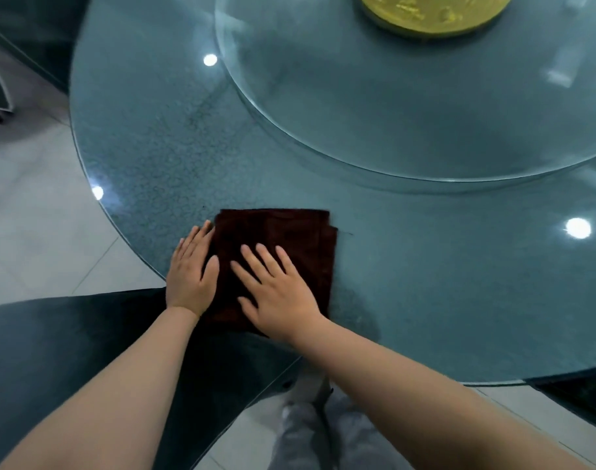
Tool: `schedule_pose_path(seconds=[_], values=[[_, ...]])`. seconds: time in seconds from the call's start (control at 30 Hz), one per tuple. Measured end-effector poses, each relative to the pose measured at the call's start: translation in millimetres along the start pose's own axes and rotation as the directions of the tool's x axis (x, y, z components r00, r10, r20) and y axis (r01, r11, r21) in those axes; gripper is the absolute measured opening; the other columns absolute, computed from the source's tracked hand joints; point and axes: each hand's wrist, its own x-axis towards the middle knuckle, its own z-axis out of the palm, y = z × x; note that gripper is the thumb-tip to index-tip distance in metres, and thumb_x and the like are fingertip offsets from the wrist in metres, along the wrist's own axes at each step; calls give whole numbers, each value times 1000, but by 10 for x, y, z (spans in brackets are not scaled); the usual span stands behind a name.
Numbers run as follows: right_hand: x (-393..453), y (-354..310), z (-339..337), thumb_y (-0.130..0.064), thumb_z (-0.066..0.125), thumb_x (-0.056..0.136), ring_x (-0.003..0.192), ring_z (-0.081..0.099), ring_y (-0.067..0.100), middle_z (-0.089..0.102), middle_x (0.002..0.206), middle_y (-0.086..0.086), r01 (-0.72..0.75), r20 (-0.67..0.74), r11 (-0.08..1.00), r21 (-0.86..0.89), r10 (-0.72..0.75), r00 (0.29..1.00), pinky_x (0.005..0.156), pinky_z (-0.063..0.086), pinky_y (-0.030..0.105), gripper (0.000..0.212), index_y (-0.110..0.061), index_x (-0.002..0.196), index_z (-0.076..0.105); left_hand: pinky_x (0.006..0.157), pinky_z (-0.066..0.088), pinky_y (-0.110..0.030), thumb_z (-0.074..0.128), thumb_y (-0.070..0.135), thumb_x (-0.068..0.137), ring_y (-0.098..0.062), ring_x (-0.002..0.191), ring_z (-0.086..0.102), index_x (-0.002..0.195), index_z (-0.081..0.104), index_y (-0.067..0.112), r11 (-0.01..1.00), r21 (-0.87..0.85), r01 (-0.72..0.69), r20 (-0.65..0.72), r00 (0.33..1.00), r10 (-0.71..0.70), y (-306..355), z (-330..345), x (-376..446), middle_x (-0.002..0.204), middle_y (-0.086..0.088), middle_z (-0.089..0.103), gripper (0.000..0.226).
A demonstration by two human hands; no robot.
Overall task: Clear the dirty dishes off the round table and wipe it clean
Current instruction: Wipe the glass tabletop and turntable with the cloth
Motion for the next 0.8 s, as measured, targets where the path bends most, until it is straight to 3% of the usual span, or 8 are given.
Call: schedule_pose_path(seconds=[0.1,0.2,0.27,0.37,0.53,0.67,0.8], values=[[-495,181,28,-52,36,96,150,14,24,16,163,2,-25,-36,1000,17,25,999,121,9,48,64,-27,154,26,122,12,-34,32,32,92,-12,144,27,148,38,16,969,-227,101,15,995,-100,-9,-84,-17,152,7,34,58],[-1154,465,58,-52,42,93,149,19,23,19,162,-1,-173,-49,985,23,174,984,120,18,48,65,-29,153,29,121,13,-33,37,19,85,-15,144,26,145,41,14,928,-342,146,87,988,-124,-6,-196,22,152,-1,36,59],[-1462,570,58,-52,39,94,149,20,24,18,162,-1,-248,-24,969,-11,248,968,119,19,49,65,-30,153,27,119,8,-26,39,16,78,-19,145,21,141,45,11,948,-289,135,102,989,-110,-42,-265,29,152,-4,36,64],[-1526,513,80,-53,30,96,149,18,26,17,162,1,-311,0,950,-40,311,950,119,15,50,63,-28,154,24,119,6,-31,44,20,83,-24,147,13,143,42,10,990,-54,130,133,984,-122,-215,-332,35,157,-5,26,60],[-631,-27,76,-55,24,98,150,13,26,16,162,3,-312,-16,950,-24,311,950,120,10,50,63,-28,155,21,119,14,-38,55,11,87,-31,144,21,144,39,4,981,134,138,103,983,-152,-705,-737,365,156,-15,25,59],[535,-784,49,-53,22,99,151,2,26,5,164,3,-352,-26,935,34,353,935,121,-1,48,63,-28,156,13,118,22,-34,47,15,90,-22,145,25,149,32,8,973,221,73,308,941,-140,-1170,-1047,570,159,-7,25,61],[1017,-1211,42,-52,23,99,151,3,26,6,164,3,-393,-24,920,17,393,919,122,-1,48,63,-27,156,14,119,17,-30,44,16,93,-15,147,19,153,27,17,981,171,-95,469,883,4,-1437,-1247,575,162,3,16,62]])
